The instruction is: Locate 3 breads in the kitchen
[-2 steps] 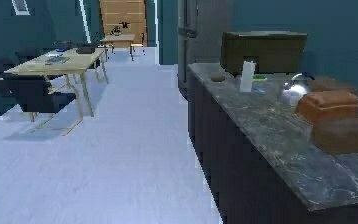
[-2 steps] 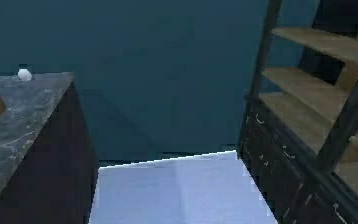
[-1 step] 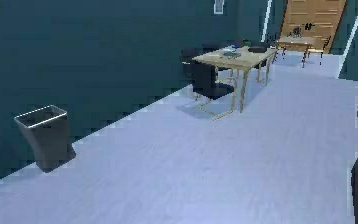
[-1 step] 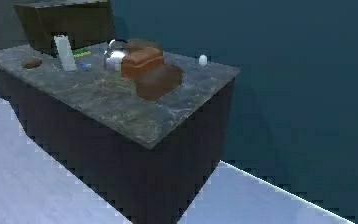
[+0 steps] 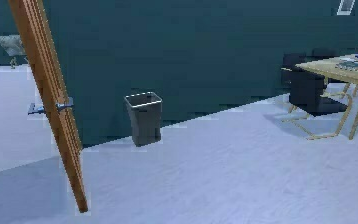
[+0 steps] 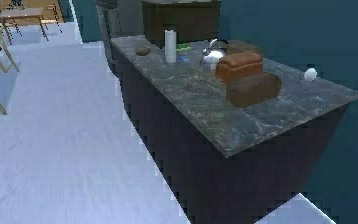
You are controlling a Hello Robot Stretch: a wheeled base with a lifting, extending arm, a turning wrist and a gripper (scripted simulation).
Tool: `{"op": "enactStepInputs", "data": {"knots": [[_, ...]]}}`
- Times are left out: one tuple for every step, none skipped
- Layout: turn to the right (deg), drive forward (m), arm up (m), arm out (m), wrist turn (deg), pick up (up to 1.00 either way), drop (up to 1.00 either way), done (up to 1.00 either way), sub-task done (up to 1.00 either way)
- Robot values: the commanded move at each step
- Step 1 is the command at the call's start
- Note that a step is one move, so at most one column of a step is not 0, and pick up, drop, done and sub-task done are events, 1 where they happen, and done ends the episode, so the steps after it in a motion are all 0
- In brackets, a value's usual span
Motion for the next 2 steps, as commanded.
{"op": "enactStepInputs", "data": {"knots": [[0.0, 0.30, 0.00, 0.00, 0.0, 0.00, 0.00, 0.00, 0.00], [45.0, 0.00, 0.00, 0.00, 0.0, 0.00, 0.00, 0.00, 0.00]]}}
